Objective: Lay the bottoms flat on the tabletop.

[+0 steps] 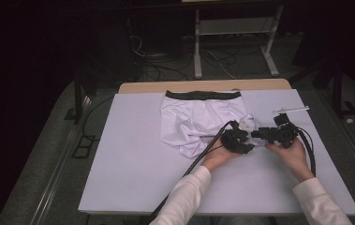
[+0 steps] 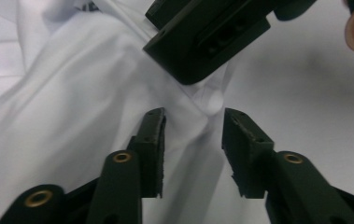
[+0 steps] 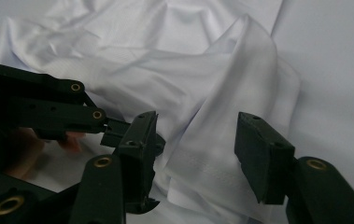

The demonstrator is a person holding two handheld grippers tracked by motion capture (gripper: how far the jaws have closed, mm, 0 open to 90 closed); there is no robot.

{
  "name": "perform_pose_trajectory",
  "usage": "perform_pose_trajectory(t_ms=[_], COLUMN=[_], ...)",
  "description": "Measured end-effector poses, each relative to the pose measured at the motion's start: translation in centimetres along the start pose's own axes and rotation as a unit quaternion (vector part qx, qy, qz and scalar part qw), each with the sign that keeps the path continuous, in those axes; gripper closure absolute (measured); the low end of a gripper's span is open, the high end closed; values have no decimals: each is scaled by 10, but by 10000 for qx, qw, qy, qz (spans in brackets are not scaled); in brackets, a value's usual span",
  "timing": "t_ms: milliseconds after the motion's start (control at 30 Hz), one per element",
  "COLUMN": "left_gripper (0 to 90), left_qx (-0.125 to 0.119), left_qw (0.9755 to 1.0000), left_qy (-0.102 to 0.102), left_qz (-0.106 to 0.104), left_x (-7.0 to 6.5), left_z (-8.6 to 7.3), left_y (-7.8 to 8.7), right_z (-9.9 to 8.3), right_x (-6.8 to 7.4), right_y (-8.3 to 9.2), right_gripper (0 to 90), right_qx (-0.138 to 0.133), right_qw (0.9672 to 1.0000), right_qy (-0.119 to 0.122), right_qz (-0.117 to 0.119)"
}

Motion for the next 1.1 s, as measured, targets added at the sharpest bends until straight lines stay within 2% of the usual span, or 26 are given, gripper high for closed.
perform_pose_trajectory(t_ms=[67,133,267,300,367,467,567,667,767,900,1000,1100], left_gripper=[661,722,840,875,891,893,894,894,894,894,893,879], left_qx=[-56,-73,-45,-66,-102,-83,-50,-50,-147,-195,-215,-190], left_qw=[10000,10000,9998,9996,9990,9982,9988,9994,9994,9995,9992,9990], left_qy=[13,20,170,257,433,583,482,335,314,254,330,404], left_qz=[-3,45,121,112,86,67,45,30,-18,69,29,-38], left_x=[0,1,6,8,11,13,13,14,15,20,21,17], left_z=[2,3,4,4,4,4,8,16,27,37,37,33], left_y=[-2,-4,-6,-6,-6,-3,6,22,41,59,60,52], right_z=[-4,-6,-3,-2,1,6,14,20,24,29,31,31], right_x=[-1,-3,-4,-6,-9,-14,-19,-24,-29,-34,-41,-49], right_y=[-4,-7,-2,1,6,14,24,36,46,56,58,57], right_gripper=[492,597,773,808,856,868,870,871,870,872,872,873], right_qx=[140,244,171,130,35,-154,-378,-590,-737,-913,-977,-991], right_qw=[9998,9994,9998,9998,9996,9983,9963,9938,9913,9886,9879,9878], right_qy=[84,106,-48,-95,-269,-546,-726,-888,-1037,-1139,-1168,-1182], right_qz=[-141,-238,-102,-76,-5,148,245,303,336,355,275,197])
Point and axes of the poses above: each handheld gripper's, and its own axes: y roughly backward along the jaws, z roughly out of its top, x roughly to its left, the point moved 9 cm from there along -y, roughly forward along the jaws, and after that the axes turned 10 degrees about -x, right-handed, at the moved point
